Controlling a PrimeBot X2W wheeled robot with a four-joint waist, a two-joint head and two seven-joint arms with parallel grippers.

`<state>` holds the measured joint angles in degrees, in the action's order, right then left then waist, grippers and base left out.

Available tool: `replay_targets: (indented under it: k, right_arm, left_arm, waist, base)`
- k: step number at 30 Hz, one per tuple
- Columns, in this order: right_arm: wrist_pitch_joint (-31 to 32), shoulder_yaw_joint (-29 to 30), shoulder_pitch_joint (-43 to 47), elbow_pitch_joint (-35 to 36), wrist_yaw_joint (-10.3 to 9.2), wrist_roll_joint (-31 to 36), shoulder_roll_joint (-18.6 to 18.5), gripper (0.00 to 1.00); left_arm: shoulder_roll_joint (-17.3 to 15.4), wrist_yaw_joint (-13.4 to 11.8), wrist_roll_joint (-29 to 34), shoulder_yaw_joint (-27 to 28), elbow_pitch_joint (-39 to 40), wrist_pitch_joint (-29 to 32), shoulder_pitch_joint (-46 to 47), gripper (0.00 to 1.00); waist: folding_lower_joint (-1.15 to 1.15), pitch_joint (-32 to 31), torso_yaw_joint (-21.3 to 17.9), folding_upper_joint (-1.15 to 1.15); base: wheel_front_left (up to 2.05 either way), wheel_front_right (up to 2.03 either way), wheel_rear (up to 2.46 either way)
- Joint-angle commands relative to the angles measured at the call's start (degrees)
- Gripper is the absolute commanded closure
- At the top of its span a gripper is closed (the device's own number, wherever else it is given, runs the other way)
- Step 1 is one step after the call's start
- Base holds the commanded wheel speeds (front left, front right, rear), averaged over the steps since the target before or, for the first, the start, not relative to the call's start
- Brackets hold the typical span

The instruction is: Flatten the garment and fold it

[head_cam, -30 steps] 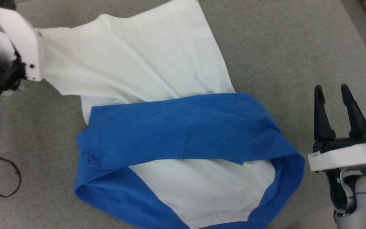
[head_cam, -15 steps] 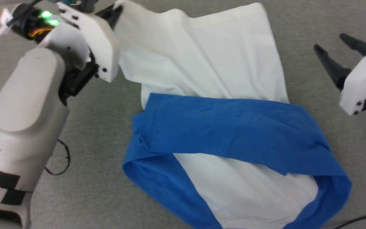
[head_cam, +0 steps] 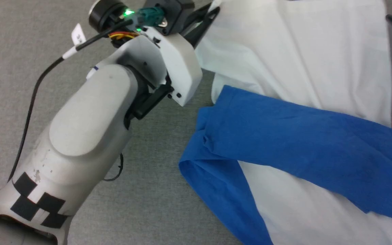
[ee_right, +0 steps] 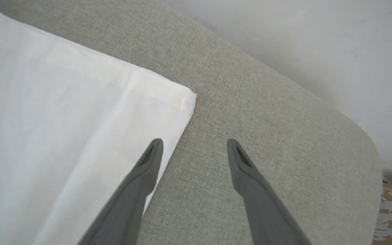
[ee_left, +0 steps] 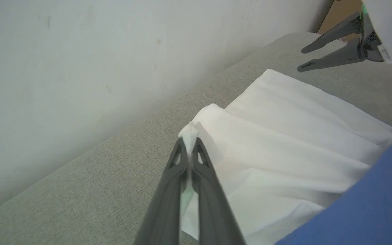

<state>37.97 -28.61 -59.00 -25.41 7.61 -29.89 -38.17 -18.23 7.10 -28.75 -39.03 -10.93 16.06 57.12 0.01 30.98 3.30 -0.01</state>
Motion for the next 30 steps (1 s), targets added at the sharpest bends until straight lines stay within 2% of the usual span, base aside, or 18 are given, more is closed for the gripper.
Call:
replay_targets:
  k: [1, 7, 12, 13, 14, 15, 17, 20, 30]
  right_arm:
    - [0.1, -0.5, -1.0, -1.0, -0.12, 0.2, -0.2, 0.0]
    - [-0.4, -4.9, -3.1, -7.9, -0.12, -1.5, -0.7, 0.0]
    - [-0.4, -11.5, -3.0, -9.1, -0.12, -3.9, -2.1, 0.0]
    - [-0.1, -12.9, -2.9, -9.3, -0.12, -4.7, -2.4, 0.32]
    - [0.4, -14.2, -2.8, -9.4, -0.12, -5.4, -2.7, 0.59]
    - [0.6, -15.8, -2.8, -9.0, -0.12, -5.8, -3.2, 1.0]
    - [-0.8, -18.0, -3.3, -8.6, -0.12, -6.3, -4.4, 1.0]
    - [-5.2, -18.2, -4.5, -10.2, -0.12, -6.9, -4.5, 1.0]
    - [-20.3, -16.1, -6.5, -20.5, -0.12, -3.0, -0.9, 1.0]
  left_arm:
    - [0.3, 0.4, 0.3, -0.4, 0.3, -0.4, 0.8, 1.0]
    - [1.7, 0.4, 0.4, -2.3, 0.8, -1.2, 0.8, 1.0]
    - [1.9, 0.4, 0.1, -2.8, 0.2, -1.7, 0.9, 1.0]
    - [1.8, 0.4, 0.1, -2.8, 0.0, -1.8, 0.9, 1.0]
    - [1.8, 0.4, 0.1, -2.9, -0.2, -1.9, 0.9, 1.0]
    - [1.7, 0.4, 0.1, -2.9, -0.5, -2.0, 0.9, 1.0]
    - [1.6, 0.3, 0.1, -3.0, -0.9, -2.3, 0.8, 1.0]
    - [1.4, 0.1, 0.0, -2.7, -1.7, -3.2, 0.6, 1.0]
    - [-1.5, -1.0, -0.4, 0.4, -7.9, -8.0, 0.4, 1.0]
  waist:
    - [-0.01, 3.8, 4.3, 0.01]
    - [-0.01, 4.4, 6.1, 0.01]
    - [-0.01, 4.3, 6.0, 0.01]
    - [-0.01, 4.3, 5.9, 0.01]
    - [-0.01, 4.3, 5.8, 0.01]
    - [-0.01, 4.2, 5.6, 0.01]
    - [-0.01, 4.0, 5.2, 0.01]
    - [-0.01, 2.9, 4.4, 0.01]
    - [-0.01, -5.4, -1.4, 0.01]
  base:
    - [0.0, 0.0, 0.0]
    - [0.0, 0.0, 0.0]
    - [0.0, 0.0, 0.0]
    - [0.0, 0.0, 0.0]
    - [0.0, 0.0, 0.0]
    - [0.0, 0.0, 0.0]
    - [0.0, 0.0, 0.0]
    - [0.0, 0.0, 0.0]
    - [0.0, 0.0, 0.0]
